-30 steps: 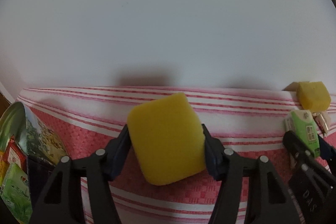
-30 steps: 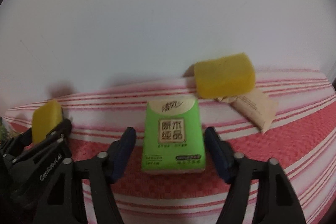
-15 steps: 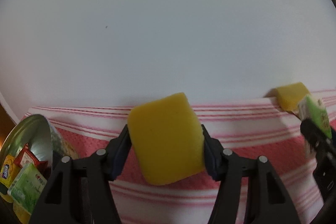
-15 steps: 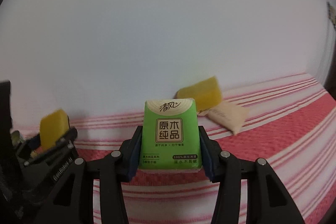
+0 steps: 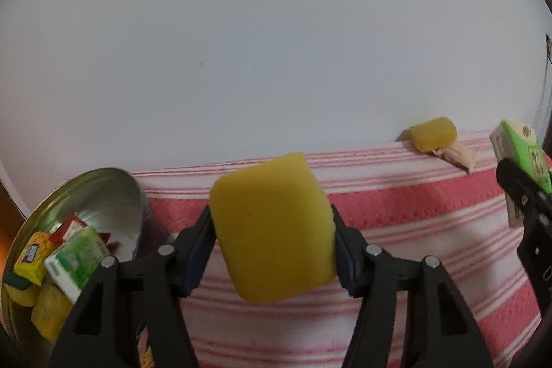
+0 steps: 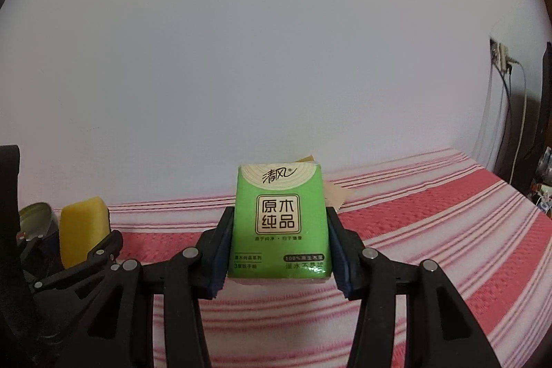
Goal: Organize objects
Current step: 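Lift the yellow sponge with the left gripper while the right lifts the tissue pack toward the tin, then release the yellow sponge into the tin with the left gripper while the right drops the tissue pack in, then move both open grippers away from the tin toward the small sponge and beige packet, then grasp the small yellow sponge with the left gripper while the right grasps the beige packet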
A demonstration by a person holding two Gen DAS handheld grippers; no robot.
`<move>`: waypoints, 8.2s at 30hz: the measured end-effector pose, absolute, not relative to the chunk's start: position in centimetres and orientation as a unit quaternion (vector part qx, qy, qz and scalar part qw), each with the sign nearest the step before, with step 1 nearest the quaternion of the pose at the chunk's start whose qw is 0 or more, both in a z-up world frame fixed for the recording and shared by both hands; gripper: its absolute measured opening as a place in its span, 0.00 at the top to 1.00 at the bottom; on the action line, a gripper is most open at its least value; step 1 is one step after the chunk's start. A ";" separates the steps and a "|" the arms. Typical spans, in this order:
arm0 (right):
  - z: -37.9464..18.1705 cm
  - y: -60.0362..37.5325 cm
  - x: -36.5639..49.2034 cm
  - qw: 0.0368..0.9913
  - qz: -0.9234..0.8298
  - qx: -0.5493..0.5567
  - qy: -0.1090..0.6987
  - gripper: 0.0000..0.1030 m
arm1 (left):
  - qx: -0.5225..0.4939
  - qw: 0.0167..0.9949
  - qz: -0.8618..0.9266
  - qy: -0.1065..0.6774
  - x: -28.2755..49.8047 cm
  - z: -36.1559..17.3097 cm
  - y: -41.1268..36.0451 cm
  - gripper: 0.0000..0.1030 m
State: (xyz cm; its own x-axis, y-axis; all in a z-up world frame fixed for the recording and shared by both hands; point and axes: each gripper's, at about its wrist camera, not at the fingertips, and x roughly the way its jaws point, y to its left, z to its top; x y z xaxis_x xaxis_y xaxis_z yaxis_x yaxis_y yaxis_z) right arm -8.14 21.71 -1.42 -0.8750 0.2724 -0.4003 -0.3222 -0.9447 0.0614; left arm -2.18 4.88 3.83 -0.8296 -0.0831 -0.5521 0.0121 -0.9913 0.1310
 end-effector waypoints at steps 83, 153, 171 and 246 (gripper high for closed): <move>-1.2 3.6 -9.4 -0.046 0.985 -0.166 0.030 0.49 | 0.277 0.181 -0.943 0.032 3.8 7.1 -21.0 0.41; -7.0 19.2 -11.9 0.101 0.987 -0.125 0.025 0.21 | 0.171 0.185 -0.968 0.016 7.8 5.7 -11.9 0.01; -6.9 28.1 -10.8 0.176 0.974 -0.142 0.026 0.21 | 0.206 0.087 -0.975 0.004 5.3 5.5 -2.2 0.00; -8.6 49.0 -20.3 0.174 0.918 -0.333 0.126 0.61 | 0.455 -0.043 -0.889 -0.026 -19.0 2.3 26.5 0.07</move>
State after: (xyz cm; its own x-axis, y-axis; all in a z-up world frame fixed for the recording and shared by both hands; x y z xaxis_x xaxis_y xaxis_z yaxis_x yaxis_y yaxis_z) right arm -20.33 49.03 -8.58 -0.7172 0.2358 -0.6558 -0.4043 -0.9073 0.1159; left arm -19.03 26.52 2.34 -0.5814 0.0528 -0.8119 -0.1006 -0.9949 0.0073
